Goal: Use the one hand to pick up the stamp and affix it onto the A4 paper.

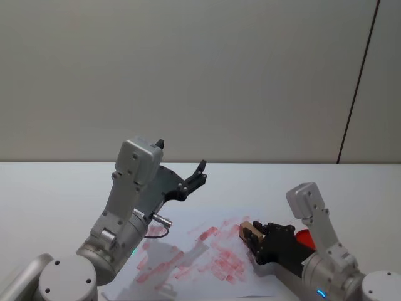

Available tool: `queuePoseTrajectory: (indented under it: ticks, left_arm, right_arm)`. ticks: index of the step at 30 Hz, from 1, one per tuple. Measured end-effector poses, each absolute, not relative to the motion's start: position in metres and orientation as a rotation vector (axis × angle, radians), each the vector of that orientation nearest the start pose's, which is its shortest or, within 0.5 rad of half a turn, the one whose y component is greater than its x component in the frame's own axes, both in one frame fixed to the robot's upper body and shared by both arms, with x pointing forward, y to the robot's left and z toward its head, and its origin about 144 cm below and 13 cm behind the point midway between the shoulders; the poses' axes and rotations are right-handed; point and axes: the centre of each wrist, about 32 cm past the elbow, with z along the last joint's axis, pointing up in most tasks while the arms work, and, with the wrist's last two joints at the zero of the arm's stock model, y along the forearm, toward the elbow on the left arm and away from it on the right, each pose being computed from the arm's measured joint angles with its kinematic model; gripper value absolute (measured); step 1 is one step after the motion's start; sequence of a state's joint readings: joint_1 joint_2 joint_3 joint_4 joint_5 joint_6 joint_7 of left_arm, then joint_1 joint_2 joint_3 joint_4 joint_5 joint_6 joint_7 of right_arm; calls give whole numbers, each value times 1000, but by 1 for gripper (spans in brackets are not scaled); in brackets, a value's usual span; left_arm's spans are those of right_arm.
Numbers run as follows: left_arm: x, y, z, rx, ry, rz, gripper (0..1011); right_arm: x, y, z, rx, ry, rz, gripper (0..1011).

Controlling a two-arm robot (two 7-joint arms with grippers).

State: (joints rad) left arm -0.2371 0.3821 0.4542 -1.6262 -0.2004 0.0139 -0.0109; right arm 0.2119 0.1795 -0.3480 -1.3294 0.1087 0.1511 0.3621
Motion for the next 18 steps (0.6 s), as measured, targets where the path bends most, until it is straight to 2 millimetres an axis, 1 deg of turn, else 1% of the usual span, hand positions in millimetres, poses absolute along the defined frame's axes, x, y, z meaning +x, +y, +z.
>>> queuePoseTrajectory:
  ticks: [18]
  left_arm:
    - [492,198,1204,61,-268,1124,1003]
  right_arm:
    - [505,-186,1121,-303,100,-919,214]
